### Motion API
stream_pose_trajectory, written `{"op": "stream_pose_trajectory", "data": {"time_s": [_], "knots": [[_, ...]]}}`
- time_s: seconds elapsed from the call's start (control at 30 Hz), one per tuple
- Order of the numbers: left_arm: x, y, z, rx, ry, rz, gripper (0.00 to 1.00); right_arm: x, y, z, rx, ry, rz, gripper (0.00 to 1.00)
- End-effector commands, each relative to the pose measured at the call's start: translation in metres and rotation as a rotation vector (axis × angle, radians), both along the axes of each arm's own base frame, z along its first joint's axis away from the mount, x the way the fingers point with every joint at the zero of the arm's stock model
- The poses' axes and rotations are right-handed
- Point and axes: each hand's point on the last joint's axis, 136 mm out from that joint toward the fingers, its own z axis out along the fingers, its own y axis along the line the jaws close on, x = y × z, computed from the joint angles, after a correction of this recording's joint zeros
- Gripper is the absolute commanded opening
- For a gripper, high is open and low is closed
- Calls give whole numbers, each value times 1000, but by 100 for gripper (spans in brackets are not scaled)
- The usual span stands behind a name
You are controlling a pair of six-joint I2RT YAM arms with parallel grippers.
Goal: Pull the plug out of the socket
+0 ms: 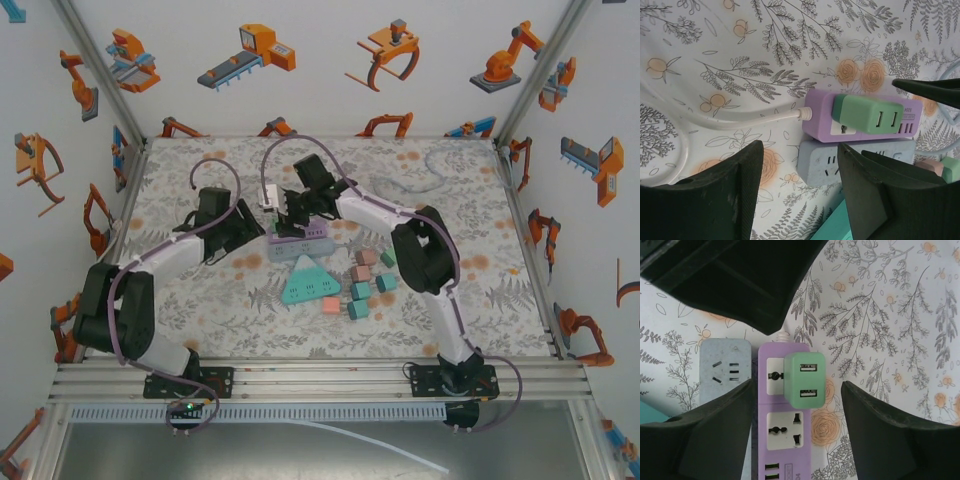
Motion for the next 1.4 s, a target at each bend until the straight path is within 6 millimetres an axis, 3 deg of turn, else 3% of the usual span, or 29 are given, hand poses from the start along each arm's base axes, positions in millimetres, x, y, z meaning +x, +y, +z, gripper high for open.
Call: {"op": "stream_pose_trajectory", "data": {"time_s": [0.0,0.3,0.7,1.13,1.37], "knots": [[15,-8,9,-9,-38,-36,58,0,8,1,4,33,5,58],[23,-18,-15,-6,18,-77,58,1,12,-5,3,51,13,39],[15,-22,-51,53,105,-134,51,-4,13,-1,17,71,34,29],[-3,-16,-80,149,212,-174,50,3,21,44,116,104,6,15],[-3,-15,-78,155,208,-175,50,6,21,46,124,89,-2,13]]}}
